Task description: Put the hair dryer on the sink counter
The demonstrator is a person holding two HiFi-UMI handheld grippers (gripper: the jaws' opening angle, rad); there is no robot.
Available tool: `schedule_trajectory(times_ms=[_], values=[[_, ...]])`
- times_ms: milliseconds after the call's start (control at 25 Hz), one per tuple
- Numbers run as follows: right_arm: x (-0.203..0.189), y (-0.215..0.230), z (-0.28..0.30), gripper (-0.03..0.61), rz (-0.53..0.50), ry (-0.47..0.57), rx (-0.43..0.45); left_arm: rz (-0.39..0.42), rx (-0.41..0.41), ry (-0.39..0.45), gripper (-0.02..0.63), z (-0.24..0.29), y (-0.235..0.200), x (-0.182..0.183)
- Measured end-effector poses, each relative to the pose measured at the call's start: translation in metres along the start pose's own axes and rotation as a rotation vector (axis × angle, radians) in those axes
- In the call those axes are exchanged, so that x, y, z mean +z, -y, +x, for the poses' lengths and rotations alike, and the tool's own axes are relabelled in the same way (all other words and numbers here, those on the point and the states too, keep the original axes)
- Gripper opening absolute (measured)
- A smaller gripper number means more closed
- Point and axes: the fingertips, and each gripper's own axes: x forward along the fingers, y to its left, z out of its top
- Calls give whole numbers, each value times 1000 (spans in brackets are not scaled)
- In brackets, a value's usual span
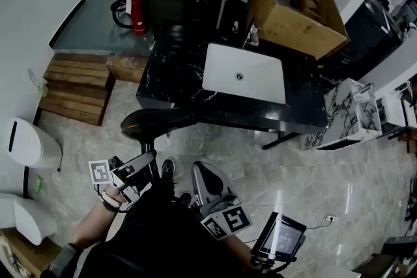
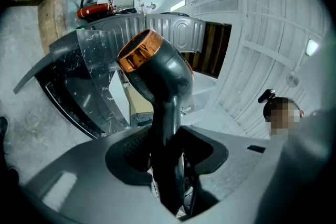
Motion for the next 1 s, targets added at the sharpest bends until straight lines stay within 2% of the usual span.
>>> schedule_trajectory(times_ms=[320, 560, 1000], values=[[9, 31, 46, -5, -11, 0, -38, 3, -13, -31, 173, 31, -18, 45], [20, 45, 96, -5, -26, -2, -52, -2, -24, -49, 173, 47, -31, 92], [26, 47, 167, -5, -46, -13, -65, -5, -43, -50, 173, 45, -48, 160]])
